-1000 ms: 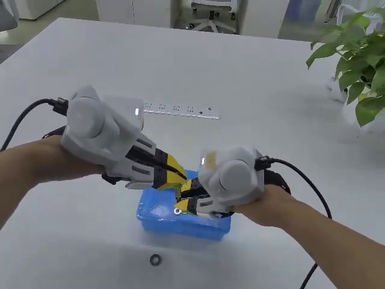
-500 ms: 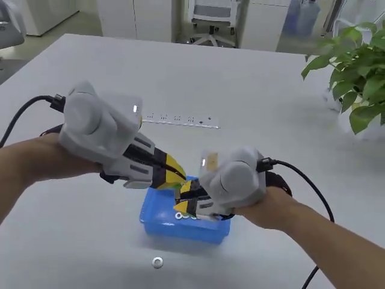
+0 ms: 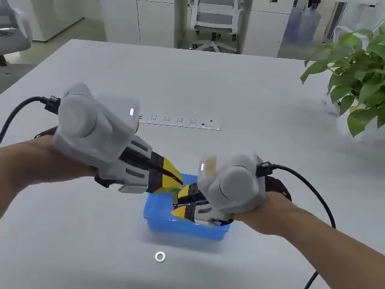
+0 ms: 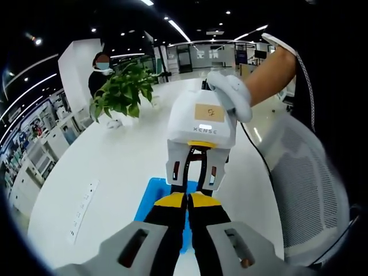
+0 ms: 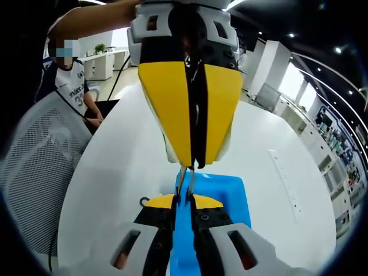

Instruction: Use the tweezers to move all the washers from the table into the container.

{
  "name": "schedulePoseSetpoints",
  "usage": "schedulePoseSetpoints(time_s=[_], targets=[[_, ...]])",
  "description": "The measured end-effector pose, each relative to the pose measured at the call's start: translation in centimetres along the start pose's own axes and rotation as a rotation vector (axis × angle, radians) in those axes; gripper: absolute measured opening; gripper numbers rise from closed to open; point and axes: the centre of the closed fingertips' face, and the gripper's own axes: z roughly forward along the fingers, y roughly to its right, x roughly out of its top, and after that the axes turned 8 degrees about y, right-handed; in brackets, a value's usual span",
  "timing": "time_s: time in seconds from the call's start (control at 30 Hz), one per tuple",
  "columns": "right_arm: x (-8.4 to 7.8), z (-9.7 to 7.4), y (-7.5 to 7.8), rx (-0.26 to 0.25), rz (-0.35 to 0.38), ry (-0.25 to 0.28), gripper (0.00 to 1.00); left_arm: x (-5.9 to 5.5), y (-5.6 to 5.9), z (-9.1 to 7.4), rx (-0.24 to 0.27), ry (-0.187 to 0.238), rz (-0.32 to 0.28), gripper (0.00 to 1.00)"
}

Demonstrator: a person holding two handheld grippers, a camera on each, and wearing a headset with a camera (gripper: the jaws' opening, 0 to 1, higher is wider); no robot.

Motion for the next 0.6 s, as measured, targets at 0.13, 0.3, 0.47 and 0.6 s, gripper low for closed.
schedulePoseSetpoints(time_s=[0.13,0.3,0.47,0.6], targets=[[0.1,0.3,-0.7,0.007,0.003,0.004,0.12,-0.3,0.4,-0.2,0.002,-0.004,-0.007,0.05],[0.0,0.7,-1.5,0.019,0.006,0.006,0.12,-0.8,1.1,-0.4,0.003,-0.011,-0.015,0.05],[-0.2,1.0,-2.2,0.029,0.012,0.008,0.12,-1.3,1.6,-0.3,0.001,-0.015,-0.025,0.05],[-0.6,1.3,-2.7,0.037,0.022,0.009,0.13,-1.8,2.0,-0.2,-0.004,-0.020,-0.010,0.05]])
